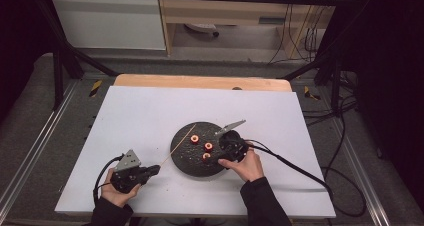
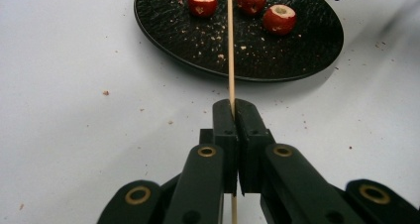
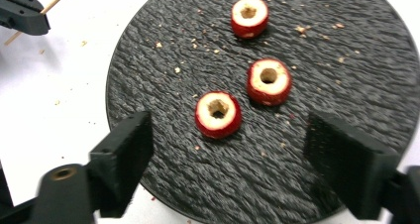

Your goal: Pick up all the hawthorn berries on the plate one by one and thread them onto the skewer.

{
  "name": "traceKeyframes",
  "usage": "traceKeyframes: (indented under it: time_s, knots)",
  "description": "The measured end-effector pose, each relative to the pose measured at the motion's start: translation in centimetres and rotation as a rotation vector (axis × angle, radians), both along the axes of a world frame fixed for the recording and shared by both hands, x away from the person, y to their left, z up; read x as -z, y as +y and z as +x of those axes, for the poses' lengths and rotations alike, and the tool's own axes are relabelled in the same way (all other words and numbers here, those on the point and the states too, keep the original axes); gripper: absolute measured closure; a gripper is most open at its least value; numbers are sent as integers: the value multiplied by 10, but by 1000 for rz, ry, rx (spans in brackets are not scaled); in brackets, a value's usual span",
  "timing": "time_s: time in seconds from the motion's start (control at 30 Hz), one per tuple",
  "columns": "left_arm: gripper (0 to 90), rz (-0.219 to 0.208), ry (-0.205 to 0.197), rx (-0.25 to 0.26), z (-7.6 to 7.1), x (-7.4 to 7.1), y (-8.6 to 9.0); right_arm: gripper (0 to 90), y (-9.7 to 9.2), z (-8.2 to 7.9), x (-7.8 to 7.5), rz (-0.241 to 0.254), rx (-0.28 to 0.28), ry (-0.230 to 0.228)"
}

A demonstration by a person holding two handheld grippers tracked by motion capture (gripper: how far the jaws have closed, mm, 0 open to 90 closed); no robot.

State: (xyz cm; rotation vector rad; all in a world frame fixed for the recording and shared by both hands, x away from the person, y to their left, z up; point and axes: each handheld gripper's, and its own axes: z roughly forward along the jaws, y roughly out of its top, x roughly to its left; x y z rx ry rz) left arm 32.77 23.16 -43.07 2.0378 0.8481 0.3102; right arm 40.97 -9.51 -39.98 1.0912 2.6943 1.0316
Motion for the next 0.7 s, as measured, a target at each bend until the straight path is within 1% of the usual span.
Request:
traceKeyframes:
  time_s: [0.1,0.17,0.33,0.4,0.53,0.6,0.67,0.7]
  knots:
    - [879,1,-1,-1,0,0,0,308,5,3,0,-9,-5,22]
    - [879,0,-2,-1,0,0,1,344,10,5,0,-26,-16,29]
    - [879,1,-3,-1,0,0,1,430,19,10,3,-61,-18,54]
    - [879,0,-4,0,0,-1,1,457,22,12,4,-71,-27,63]
    - [879,1,-4,1,0,-1,1,501,27,16,8,-90,-34,94]
    - [879,0,-4,1,0,-1,1,516,29,18,10,-116,-47,96]
    - [879,0,-4,2,0,-1,1,531,31,19,12,-127,-55,106]
    - [879,0,-4,2,0,-1,1,540,32,20,13,-134,-59,103]
